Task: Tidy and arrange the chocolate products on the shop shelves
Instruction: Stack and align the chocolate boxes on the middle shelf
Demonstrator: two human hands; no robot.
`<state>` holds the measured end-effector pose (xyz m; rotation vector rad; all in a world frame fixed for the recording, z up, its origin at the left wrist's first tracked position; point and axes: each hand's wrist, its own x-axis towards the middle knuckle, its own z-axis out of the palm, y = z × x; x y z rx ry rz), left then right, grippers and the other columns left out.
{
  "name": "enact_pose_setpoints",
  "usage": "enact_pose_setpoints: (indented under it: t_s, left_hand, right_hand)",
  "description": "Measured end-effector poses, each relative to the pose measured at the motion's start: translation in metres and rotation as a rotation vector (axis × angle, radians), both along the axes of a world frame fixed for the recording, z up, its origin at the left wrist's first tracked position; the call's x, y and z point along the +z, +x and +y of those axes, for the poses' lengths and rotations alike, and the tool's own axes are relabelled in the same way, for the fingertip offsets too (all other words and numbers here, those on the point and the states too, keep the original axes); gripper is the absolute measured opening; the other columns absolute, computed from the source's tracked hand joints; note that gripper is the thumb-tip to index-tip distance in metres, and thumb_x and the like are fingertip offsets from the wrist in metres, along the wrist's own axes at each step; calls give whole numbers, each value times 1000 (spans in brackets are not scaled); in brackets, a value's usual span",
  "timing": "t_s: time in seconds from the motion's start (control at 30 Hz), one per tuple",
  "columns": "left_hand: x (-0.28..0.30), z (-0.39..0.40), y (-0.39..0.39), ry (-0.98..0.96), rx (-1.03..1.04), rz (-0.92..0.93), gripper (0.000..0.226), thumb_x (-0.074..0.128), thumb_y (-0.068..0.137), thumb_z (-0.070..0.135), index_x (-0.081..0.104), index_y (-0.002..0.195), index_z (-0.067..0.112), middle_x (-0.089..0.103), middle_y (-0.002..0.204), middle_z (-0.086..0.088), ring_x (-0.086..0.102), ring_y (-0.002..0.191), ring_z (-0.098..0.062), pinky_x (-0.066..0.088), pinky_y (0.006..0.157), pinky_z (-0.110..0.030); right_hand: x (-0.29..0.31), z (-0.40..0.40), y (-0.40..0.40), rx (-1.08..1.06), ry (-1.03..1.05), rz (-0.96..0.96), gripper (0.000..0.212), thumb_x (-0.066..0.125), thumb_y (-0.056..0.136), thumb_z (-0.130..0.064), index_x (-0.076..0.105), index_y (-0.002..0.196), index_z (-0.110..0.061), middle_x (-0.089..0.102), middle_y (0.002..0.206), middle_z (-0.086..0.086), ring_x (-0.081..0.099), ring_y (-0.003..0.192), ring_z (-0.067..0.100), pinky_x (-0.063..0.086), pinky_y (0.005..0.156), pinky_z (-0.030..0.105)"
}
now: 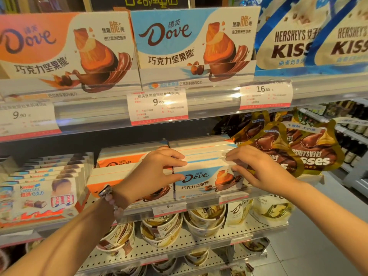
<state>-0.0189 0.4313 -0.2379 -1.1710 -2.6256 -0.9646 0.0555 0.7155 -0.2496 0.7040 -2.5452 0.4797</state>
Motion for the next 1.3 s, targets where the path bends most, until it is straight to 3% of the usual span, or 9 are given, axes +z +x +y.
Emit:
enact_pose_setpoints:
  t_s: [0.17, 0.23, 0.33, 0.47, 0.57, 0.63, 0.9, 1.13, 1.3]
  left_hand:
    - [-3, 2, -2, -78, 35, 27, 41, 73, 78, 27, 63, 118, 26, 54, 133, 10, 43, 125, -5, 43, 103, -33]
    - [-3, 3, -3, -100, 52, 22, 43, 72, 78, 28, 60, 120, 28, 51, 135, 9, 42, 127, -7, 40, 106, -34]
    - [-4, 4, -3, -98, 67, 20, 45, 73, 78, 27, 59, 122, 28, 51, 135, 10, 43, 127, -7, 40, 106, -33]
    - [-8, 3, -2, -113, 106, 50, 61, 72, 79, 33, 47, 135, 31, 47, 140, 11, 43, 128, -8, 41, 105, -33]
    - [-11, 3, -3, -209, 137, 130, 70, 68, 78, 45, 39, 140, 28, 36, 147, 12, 34, 134, -10, 29, 108, -29]
    - [-11, 2, -4, -218, 140, 147, 70, 68, 77, 47, 42, 139, 27, 37, 147, 11, 33, 134, -9, 28, 109, -28]
    - [-8, -1, -5, -113, 87, 161, 63, 78, 66, 44, 59, 123, 22, 56, 127, 10, 43, 116, 0, 37, 98, -21]
    - [-7, -1, -7, -100, 86, 133, 63, 78, 65, 45, 61, 120, 22, 56, 123, 13, 40, 116, 0, 43, 99, -28]
    - [-2, -1, -5, -115, 95, 71, 72, 77, 61, 53, 49, 124, 32, 39, 120, 24, 35, 116, 2, 36, 98, -21]
  right_hand:
    - [-2, -4, 0, -77, -34, 63, 21, 60, 88, -28, 73, 96, -14, 63, 106, 2, 58, 98, 20, 46, 83, 40]
    - [8, -8, -7, -74, -125, 41, 29, 52, 89, -33, 74, 89, -15, 63, 103, -1, 57, 97, 17, 43, 84, 36]
    - [20, -14, -30, -85, -245, -79, 20, 52, 93, -19, 69, 102, -12, 63, 103, 1, 58, 99, 12, 44, 85, 23]
    - [27, -16, -63, -145, -89, -264, 25, 54, 93, -13, 63, 115, -10, 61, 112, 5, 57, 103, 16, 43, 88, 21]
    - [35, -18, -78, -144, 16, -345, 24, 57, 92, -20, 63, 113, -12, 59, 108, 4, 55, 98, 16, 44, 84, 20]
    - [42, -19, -85, -155, 67, -408, 23, 58, 91, -26, 63, 111, -17, 57, 104, -1, 54, 94, 12, 40, 74, 12]
    - [56, -22, -97, -162, 188, -570, 25, 59, 89, -35, 64, 107, -18, 55, 88, -12, 51, 81, 5, 39, 66, 17]
    - [56, -28, -94, -178, 393, -541, 30, 46, 96, -36, 59, 114, -16, 49, 111, 3, 49, 101, 18, 40, 91, 30]
    - [40, -25, -87, -159, 297, -432, 28, 44, 97, -34, 58, 110, -13, 45, 112, 1, 48, 104, 17, 37, 93, 26]
